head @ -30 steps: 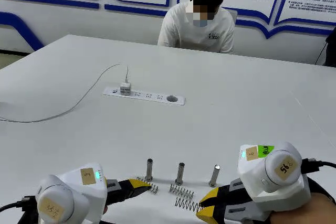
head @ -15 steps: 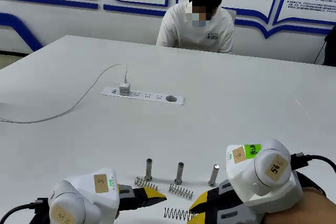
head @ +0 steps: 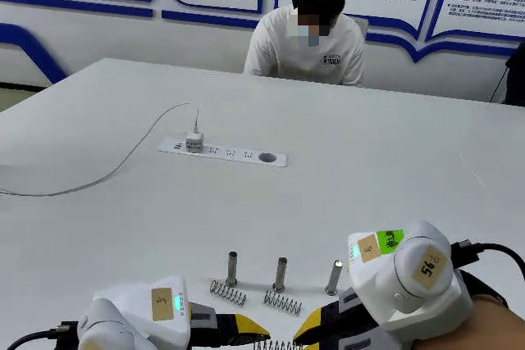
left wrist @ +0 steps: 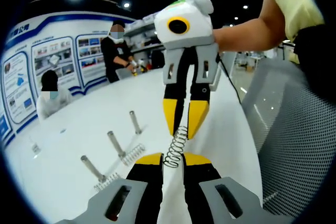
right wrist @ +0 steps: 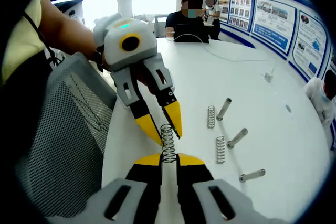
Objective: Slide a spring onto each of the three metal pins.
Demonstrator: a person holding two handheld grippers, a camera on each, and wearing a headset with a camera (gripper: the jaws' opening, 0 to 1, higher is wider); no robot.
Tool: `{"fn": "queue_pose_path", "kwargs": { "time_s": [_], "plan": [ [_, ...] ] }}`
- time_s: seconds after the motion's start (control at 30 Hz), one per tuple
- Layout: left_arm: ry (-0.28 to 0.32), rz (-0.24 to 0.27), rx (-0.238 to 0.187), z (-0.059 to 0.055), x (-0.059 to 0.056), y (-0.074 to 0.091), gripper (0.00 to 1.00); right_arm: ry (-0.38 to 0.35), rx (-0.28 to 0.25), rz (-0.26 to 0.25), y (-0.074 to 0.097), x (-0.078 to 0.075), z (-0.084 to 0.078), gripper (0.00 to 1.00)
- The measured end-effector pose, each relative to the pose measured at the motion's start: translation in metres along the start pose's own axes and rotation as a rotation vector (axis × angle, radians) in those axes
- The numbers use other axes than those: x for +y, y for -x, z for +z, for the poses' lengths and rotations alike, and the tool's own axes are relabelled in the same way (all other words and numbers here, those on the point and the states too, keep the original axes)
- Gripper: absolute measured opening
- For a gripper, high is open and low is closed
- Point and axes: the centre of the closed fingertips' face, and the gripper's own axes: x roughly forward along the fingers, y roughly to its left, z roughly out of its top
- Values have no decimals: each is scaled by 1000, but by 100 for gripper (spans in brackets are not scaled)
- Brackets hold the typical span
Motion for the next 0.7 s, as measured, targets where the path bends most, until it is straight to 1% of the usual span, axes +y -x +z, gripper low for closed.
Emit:
{"fn": "queue_pose_path", "kwargs": {
  "time_s": [0.3, 0.47, 0.7],
  "plan": [
    [-5, -1, 4, 0, -1, 1, 12, 13, -39, -9, 9, 1, 17, 11],
    [-9, -7, 5, 0, -2, 1, 12, 24, -62, -14, 11, 3, 29, 11],
    [-10, -13, 1, 2, -4, -1, 12, 49, -79, -14, 10, 6, 41, 12]
  ]
}}
